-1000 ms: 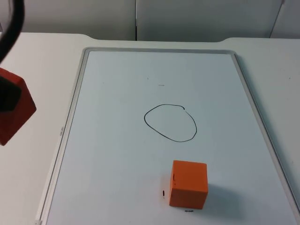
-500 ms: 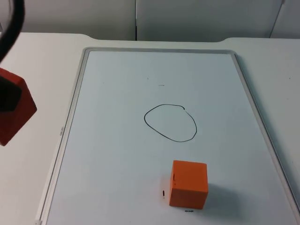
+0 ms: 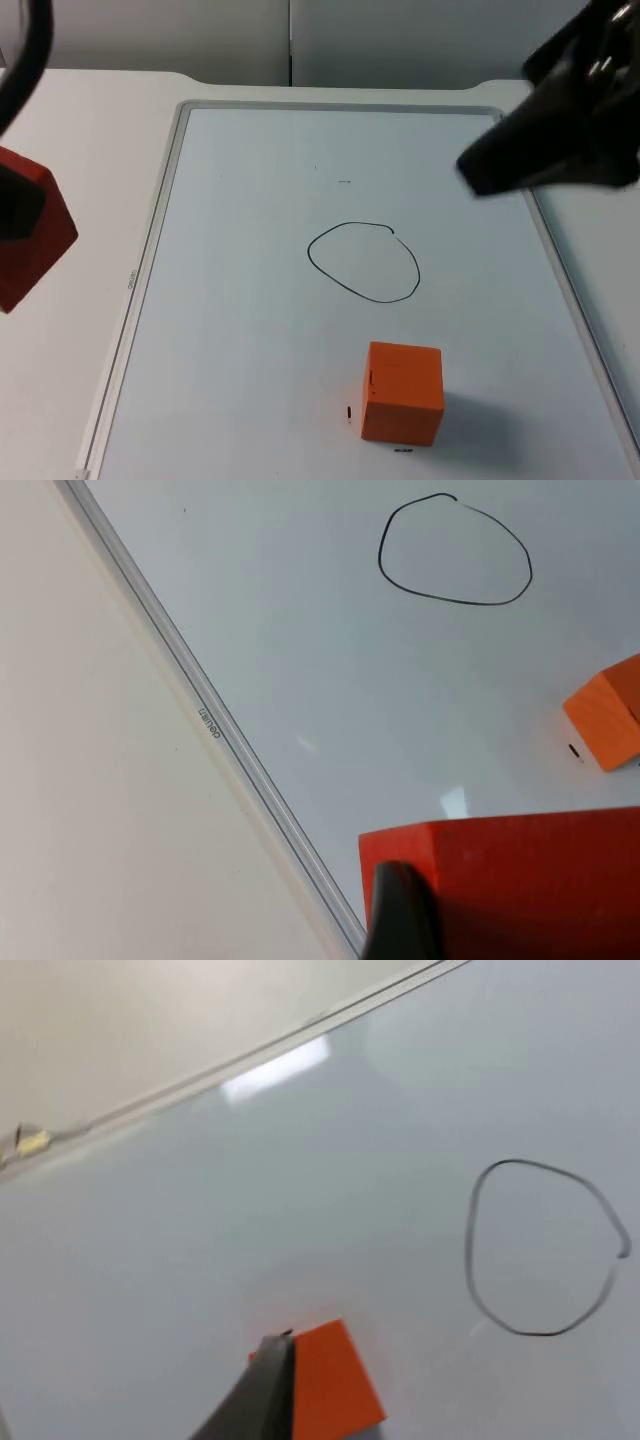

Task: Pick up one cube with the left hand and another cube with the right hand. First place the cube in the right hand at the target position, then stack the cube in the left hand on top.

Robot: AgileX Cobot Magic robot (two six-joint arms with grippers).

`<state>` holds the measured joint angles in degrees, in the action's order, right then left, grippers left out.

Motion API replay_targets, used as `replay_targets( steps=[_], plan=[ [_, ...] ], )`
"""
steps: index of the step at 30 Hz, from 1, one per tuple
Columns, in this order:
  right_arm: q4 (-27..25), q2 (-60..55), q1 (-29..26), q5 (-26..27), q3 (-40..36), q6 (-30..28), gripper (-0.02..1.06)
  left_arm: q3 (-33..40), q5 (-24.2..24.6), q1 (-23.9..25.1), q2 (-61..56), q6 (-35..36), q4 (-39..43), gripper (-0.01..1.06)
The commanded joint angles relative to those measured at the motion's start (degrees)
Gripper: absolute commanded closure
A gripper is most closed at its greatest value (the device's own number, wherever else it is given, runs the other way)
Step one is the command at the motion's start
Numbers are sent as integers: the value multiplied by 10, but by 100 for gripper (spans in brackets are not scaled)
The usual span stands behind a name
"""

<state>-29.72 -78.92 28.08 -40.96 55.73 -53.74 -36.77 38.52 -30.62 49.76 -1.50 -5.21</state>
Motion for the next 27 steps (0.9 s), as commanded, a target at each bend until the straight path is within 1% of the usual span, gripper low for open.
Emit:
replay_targets(
  steps=[1,2,3,5,7,10,14,18,20,27],
  plan=[
    [54,-31,50,6,4,-7,5,2,-5,-5,-4,0,-4,86],
    [64,-48,72,5,4,-3,5,2,-5,-5,-4,0,-3,86],
    [64,-48,72,5,4,-3,5,2,-5,-5,-4,0,-3,86],
    [75,-77,101,5,4,-1,5,2,-5,-5,-4,0,-3,86],
    [83,-107,119,6,4,-1,5,2,-5,-5,-4,0,-3,86],
    [90,-135,126,6,4,13,5,2,-3,-5,-4,0,-3,86],
    [93,-167,126,9,4,12,5,2,-3,-5,-4,0,-3,86],
    [123,-204,126,17,4,13,5,2,-3,-5,-4,0,-3,86],
    [130,-215,126,24,4,13,5,2,-3,-5,-4,0,-3,86],
    [131,-264,126,50,4,13,5,2,-3,-5,-4,0,-3,86]
  ],
)
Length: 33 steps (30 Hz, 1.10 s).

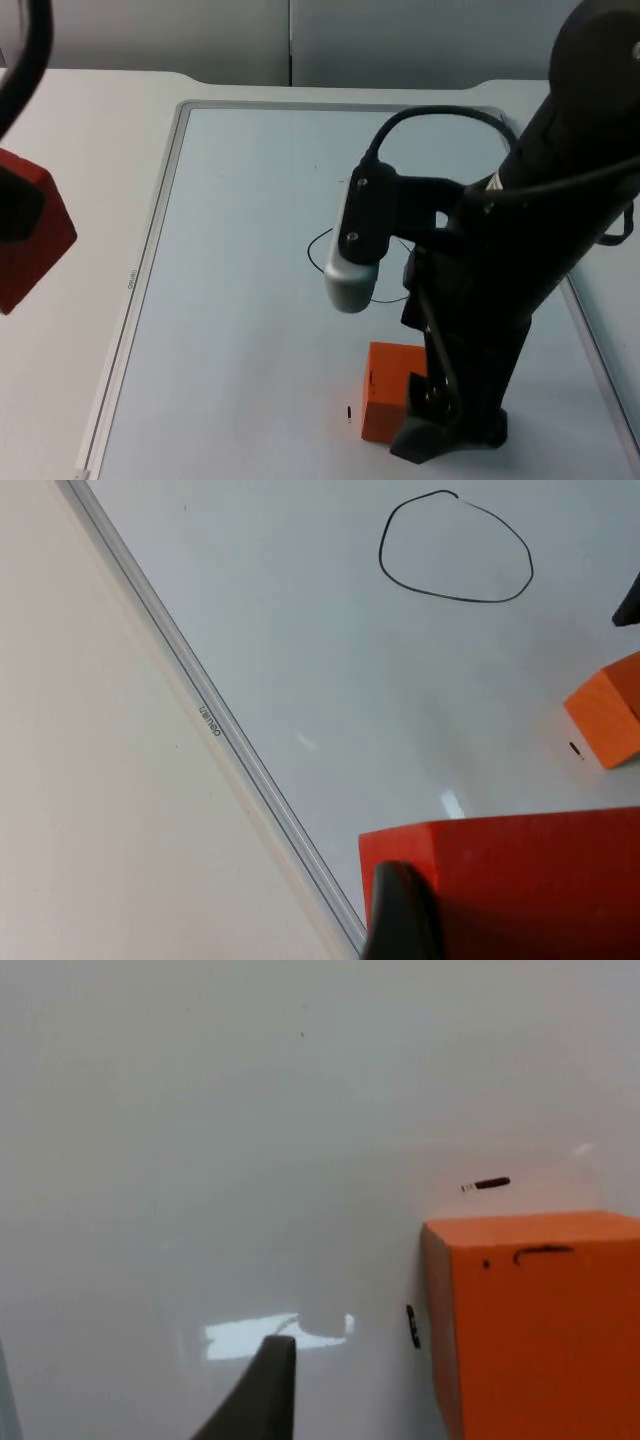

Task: Pick up one cube with the left hand and another cube with the right hand. First place the cube in the right hand at the target position, then stack the cube in the left hand on top.

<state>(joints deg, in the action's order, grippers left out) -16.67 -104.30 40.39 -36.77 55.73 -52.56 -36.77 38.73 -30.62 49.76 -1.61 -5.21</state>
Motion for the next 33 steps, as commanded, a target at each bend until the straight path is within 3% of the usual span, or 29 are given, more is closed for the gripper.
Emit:
replay_targets(
  steps=[1,8,13,15,17,18,21,22,26,33],
  plan=[
    [1,-16,3,10,4,1,5,2,-6,-5,-4,1,-3,86],
    [1,-42,3,21,4,1,7,2,-6,-5,-4,1,-3,86],
    [2,-45,3,25,4,1,19,2,-6,-5,-4,1,-3,86],
    [3,-45,3,31,4,1,35,2,-6,-5,-4,1,-3,86],
    [3,-45,3,32,4,1,45,2,-6,-5,-4,1,-3,86],
    [3,-45,3,32,4,1,45,2,-6,-5,-4,1,-3,86],
    [3,-45,3,32,4,1,69,2,-7,-5,-4,1,-3,86],
    [3,-45,3,32,4,1,69,2,-7,-5,-4,1,-3,86],
    [3,-43,3,32,5,1,102,2,-7,-5,-4,1,-1,86],
    [3,9,3,22,6,45,105,2,-7,-5,-4,1,-1,86]
  ],
)
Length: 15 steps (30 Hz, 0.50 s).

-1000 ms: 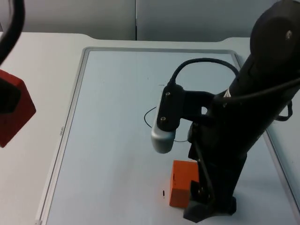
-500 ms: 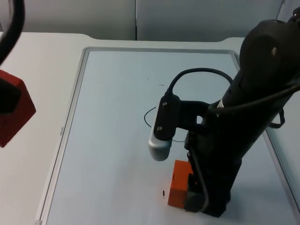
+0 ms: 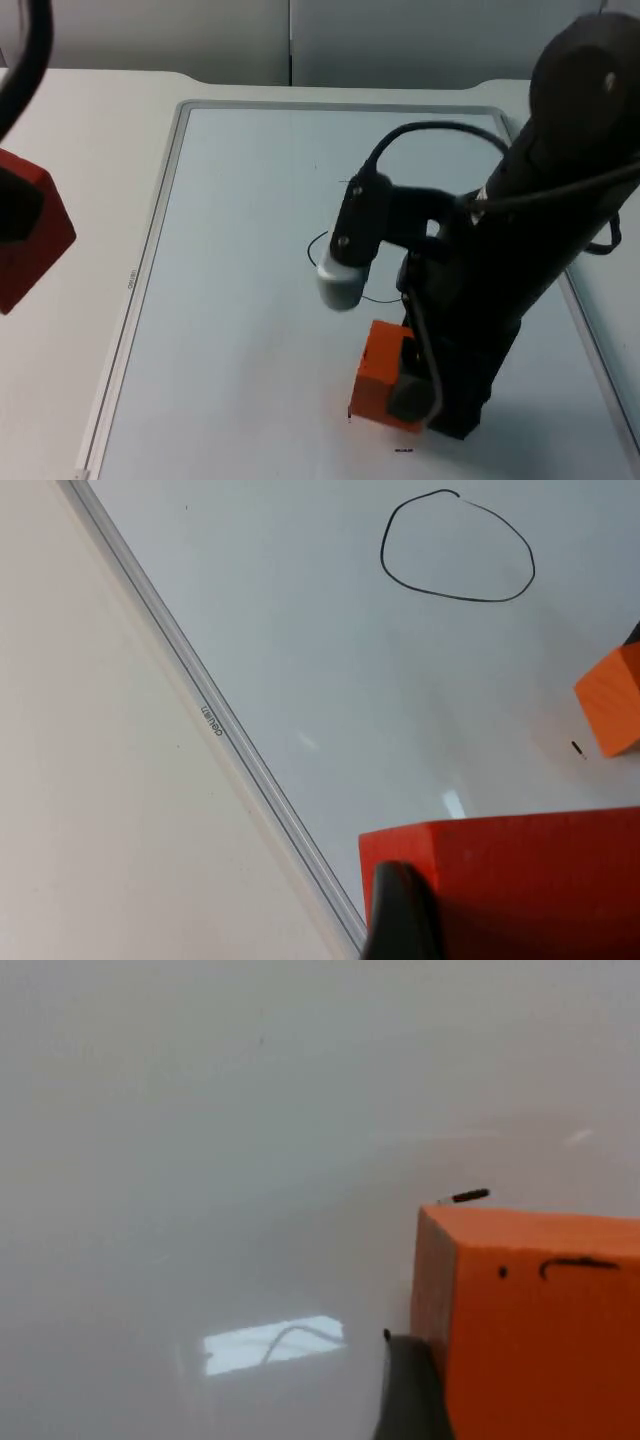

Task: Pick up one cube with the left hand and another cube with the right hand. First place the cube in the right hand at the target position, then stack the cube in the left hand on top.

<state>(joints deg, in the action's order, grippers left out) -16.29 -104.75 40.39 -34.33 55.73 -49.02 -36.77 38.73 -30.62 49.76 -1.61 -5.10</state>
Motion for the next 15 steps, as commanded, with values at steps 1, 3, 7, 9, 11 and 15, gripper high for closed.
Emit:
replay_targets(
  steps=[1,3,7,9,11,15],
  plan=[
    [-1,36,3,-8,6,23,105,2,-7,-5,-4,1,-2,86],
    [-1,58,3,-14,6,30,105,2,-7,-5,-4,1,-2,86],
    [-1,148,3,-32,6,70,105,2,-7,-5,-4,1,-2,86],
    [-1,169,3,-36,6,83,105,2,-7,-5,-4,1,-2,86],
    [-1,216,3,-45,6,112,105,2,-7,-5,-4,1,-2,86],
    [2,276,3,-62,3,158,105,2,-7,-5,-4,1,-1,86]
  ],
)
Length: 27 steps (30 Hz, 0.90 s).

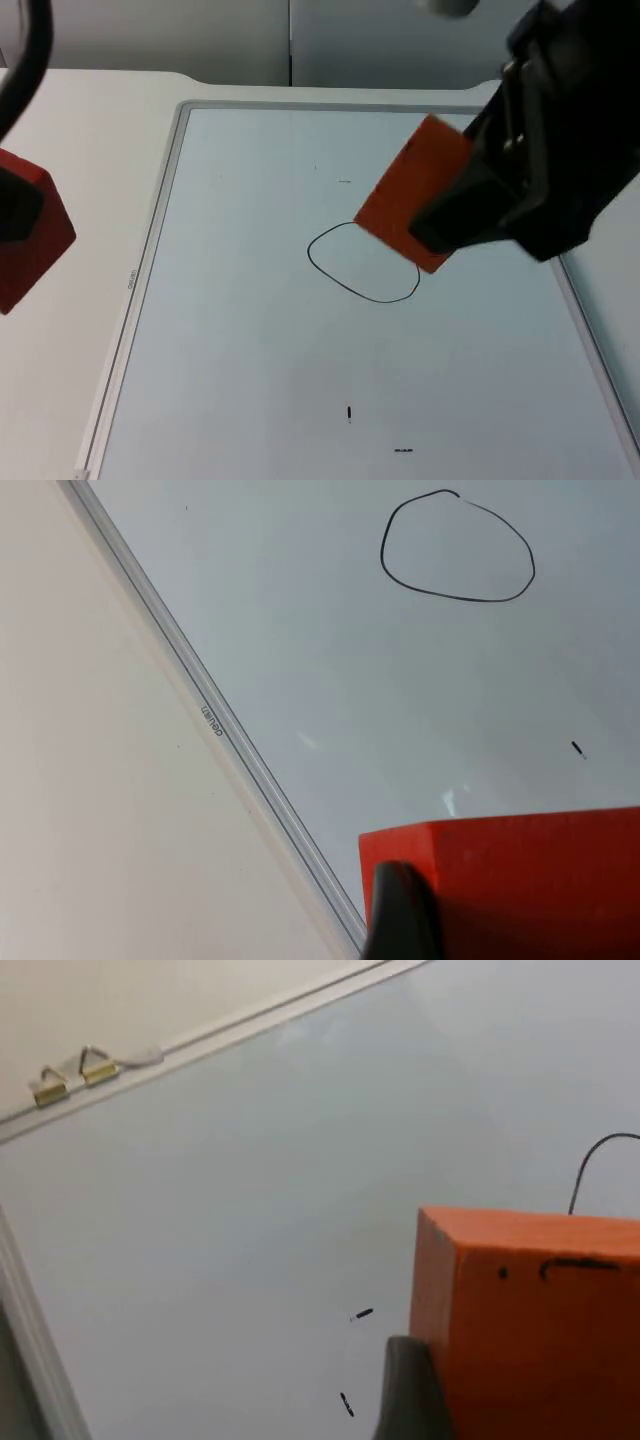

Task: Pick up one cube with the left hand and another cube with the right hand. First place the cube in the right hand at the target position, then stack the cube in the left hand on top.

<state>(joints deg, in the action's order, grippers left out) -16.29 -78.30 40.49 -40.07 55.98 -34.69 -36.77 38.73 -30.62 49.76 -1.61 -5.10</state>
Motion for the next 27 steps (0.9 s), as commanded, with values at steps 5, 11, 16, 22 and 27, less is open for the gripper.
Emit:
replay_targets(
  steps=[5,11,16,22,27],
  plan=[
    [50,67,2,-37,0,103,105,2,-7,-5,-4,1,-1,86],
    [170,76,2,-56,0,236,105,2,-7,-5,-4,1,-1,86],
    [163,76,2,-15,-19,267,105,2,-7,-5,-4,1,-1,86],
    [168,68,0,30,-34,327,105,2,-7,-5,-4,1,-1,86],
    [226,18,0,55,-23,422,105,2,-7,-5,-4,1,-1,86]
  ],
)
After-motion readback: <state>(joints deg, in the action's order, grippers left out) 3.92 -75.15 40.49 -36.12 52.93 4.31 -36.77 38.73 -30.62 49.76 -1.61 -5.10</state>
